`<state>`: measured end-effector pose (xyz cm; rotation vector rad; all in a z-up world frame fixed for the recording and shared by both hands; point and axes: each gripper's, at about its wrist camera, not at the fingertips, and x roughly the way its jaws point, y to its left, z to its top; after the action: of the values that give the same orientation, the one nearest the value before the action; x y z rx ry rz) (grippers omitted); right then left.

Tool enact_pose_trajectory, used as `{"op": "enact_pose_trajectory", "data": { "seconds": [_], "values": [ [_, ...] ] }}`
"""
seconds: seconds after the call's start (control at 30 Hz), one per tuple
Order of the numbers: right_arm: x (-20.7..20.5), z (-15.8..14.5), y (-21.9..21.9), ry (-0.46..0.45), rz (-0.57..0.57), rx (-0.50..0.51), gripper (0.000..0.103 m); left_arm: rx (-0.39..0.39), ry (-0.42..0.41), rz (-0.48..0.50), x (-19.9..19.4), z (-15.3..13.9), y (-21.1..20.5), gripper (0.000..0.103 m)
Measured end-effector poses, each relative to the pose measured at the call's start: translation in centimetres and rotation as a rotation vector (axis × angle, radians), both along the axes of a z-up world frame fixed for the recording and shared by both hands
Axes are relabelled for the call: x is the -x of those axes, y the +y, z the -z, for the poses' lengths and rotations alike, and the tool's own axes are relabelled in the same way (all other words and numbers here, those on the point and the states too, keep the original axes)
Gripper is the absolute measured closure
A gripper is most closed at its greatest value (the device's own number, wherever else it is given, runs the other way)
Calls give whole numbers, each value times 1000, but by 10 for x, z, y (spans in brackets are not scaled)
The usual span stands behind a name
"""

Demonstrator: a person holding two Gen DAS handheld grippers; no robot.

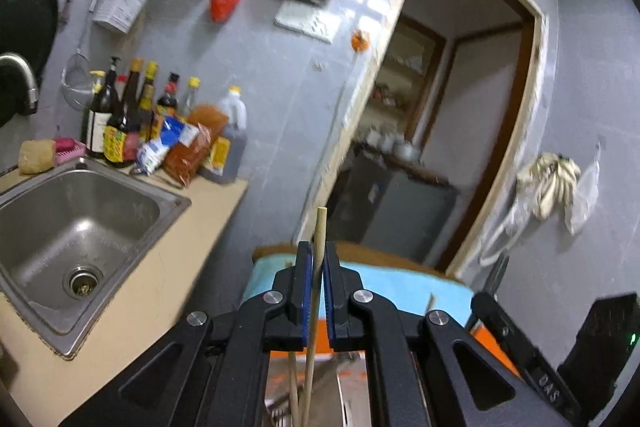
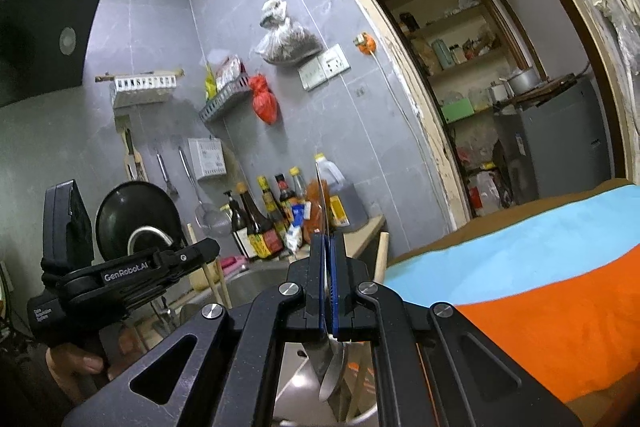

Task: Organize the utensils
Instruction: 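Lift the chopstick and silver spoon and carry both tools over the white holder, then open both tools to drop the chopstick and spoon into the holder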

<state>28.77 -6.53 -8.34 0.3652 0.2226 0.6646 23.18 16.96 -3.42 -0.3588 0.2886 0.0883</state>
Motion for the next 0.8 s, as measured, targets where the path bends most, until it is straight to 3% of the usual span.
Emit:
{"op": "enact_pose_trajectory", "data": {
  "seconds": [0.1,0.3,0.43,0.6,0.8],
  "values": [
    [3,-5,-3,25,4,19,100,1,59,45,0,-1,-4,95],
    [3,-14,-6,60,7,46,99,-8,117,59,2,-3,-9,85],
    [2,-15,-6,75,-3,57,99,-10,163,57,-1,-5,-11,83],
    [4,-18,-4,81,-11,69,99,-19,177,49,0,-7,-12,83],
    [5,-18,-3,85,-6,74,99,-15,167,44,1,-8,-12,68]
  ]
}}
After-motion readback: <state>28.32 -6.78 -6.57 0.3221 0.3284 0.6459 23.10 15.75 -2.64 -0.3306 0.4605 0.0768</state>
